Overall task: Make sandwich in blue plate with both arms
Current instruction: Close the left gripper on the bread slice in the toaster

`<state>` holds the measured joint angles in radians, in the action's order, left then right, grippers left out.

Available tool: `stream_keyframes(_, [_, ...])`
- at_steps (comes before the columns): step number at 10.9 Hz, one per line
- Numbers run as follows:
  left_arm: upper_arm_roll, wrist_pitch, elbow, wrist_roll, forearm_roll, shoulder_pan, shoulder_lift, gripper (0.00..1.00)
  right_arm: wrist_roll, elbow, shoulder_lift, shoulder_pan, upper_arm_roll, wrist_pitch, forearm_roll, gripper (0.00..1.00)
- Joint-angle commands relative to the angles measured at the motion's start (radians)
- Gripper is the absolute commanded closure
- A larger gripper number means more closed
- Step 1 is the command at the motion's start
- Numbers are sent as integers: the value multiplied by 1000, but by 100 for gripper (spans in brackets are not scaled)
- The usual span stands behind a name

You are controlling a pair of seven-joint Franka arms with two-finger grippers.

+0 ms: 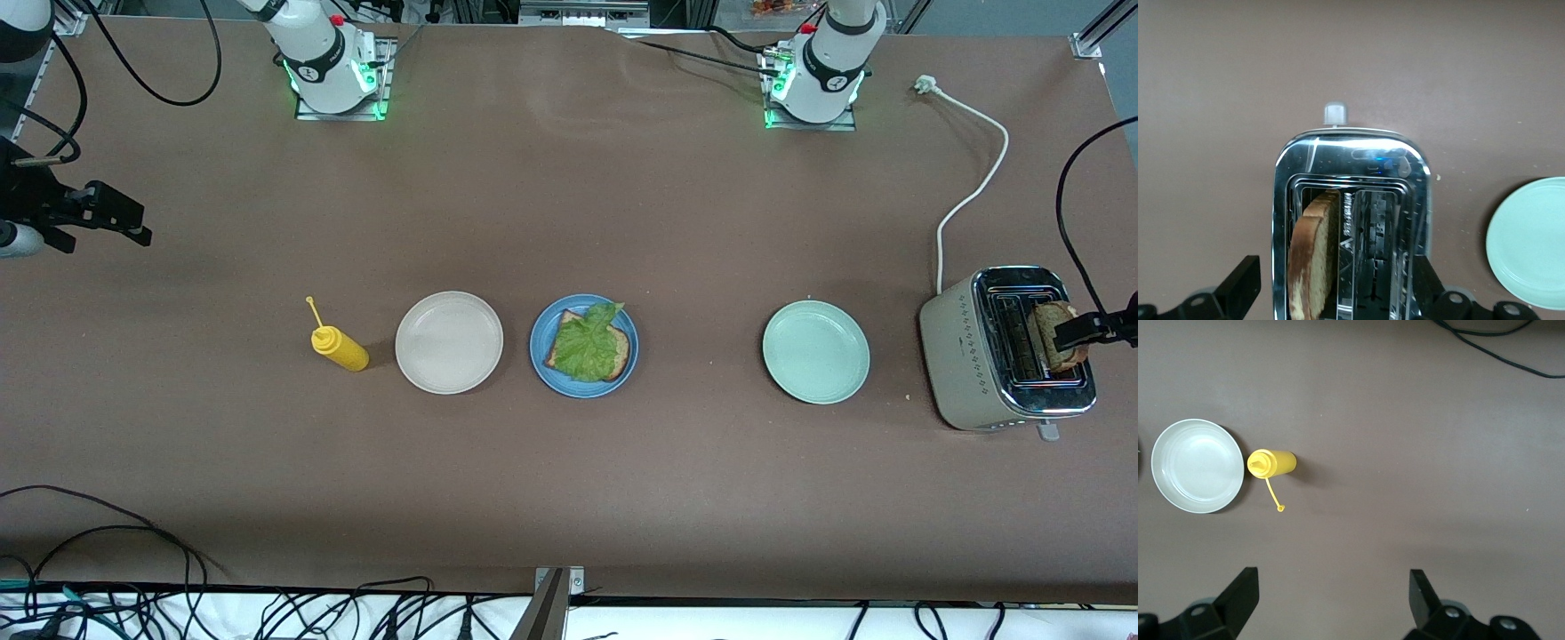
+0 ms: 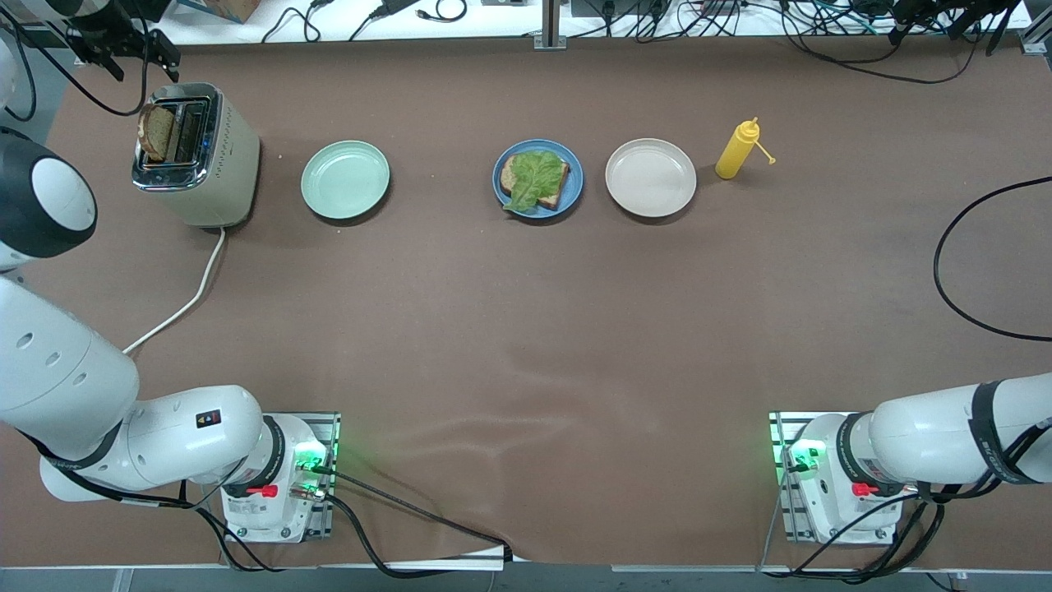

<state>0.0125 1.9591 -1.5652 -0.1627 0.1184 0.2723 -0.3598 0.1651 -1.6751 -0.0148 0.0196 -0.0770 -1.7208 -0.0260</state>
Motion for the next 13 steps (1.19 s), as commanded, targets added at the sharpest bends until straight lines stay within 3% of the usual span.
stream_keyframes(1, [-9,3,33,-15,-31,33,-65,0,5,28,1,-1,-12,29,14,0])
stream_keyframes(3, [-9,-14,-1,-68,-32,47,-67,1,5,35,-1,-1,-12,37,15,0])
stream_keyframes(4, [-9,-14,-10,-136,-32,59,-71,16,5,35,-1,-1,-12,37,15,0])
stream_keyframes(6, [-9,-12,-7,-216,-31,91,-85,78,5,37,-1,-1,-12,37,15,0])
stream_keyframes(7, [-9,-14,-9,-218,-26,91,-87,99,5,37,-1,-1,-12,38,15,0])
stream_keyframes(13, [-14,-64,10,-215,-31,90,-74,100,5,37,-1,-1,-14,38,15,0])
